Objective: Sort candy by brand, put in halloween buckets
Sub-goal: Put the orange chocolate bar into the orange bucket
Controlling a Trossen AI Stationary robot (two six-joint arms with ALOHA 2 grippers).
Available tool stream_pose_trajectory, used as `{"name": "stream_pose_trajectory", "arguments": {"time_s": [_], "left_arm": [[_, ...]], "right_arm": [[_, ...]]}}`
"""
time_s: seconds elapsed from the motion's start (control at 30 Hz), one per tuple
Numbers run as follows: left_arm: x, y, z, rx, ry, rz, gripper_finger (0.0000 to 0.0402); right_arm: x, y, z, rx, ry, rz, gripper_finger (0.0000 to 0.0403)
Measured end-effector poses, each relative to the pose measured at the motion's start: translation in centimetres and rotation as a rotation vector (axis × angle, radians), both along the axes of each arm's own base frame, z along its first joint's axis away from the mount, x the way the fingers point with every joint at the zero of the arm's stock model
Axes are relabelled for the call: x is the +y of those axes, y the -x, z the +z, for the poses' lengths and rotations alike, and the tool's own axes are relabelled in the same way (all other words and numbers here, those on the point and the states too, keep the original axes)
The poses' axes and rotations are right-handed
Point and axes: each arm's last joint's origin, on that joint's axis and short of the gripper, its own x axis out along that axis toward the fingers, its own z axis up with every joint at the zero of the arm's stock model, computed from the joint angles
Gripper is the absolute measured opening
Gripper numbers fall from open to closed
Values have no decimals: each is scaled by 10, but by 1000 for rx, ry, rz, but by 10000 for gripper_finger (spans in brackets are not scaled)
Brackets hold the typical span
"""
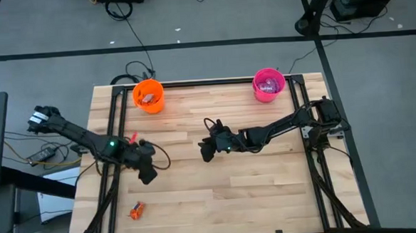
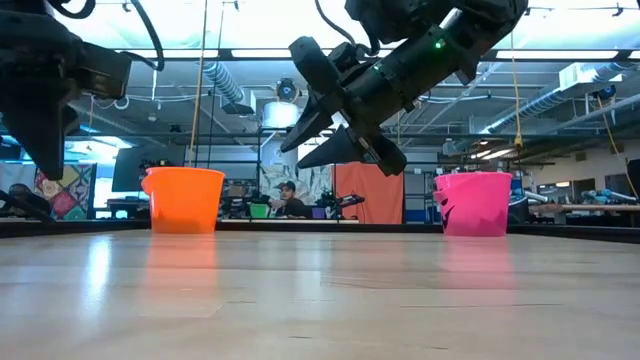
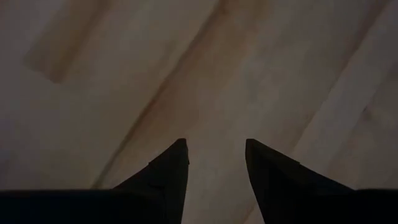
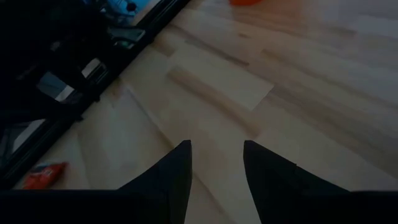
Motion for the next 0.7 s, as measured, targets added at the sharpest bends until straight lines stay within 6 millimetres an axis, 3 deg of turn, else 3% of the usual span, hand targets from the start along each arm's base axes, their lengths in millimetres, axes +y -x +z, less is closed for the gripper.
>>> {"name": "stream_pose_trajectory", "arguments": {"time_s": [0.33,0.7], "left_arm": [[-42,-19,-21,-11,96,-85,163],[-79,10,-31,129,189,29,163]], "right_arm": [[27,3,0,4,3,82,156],[41,7,-3,46,28,132,156]]}}
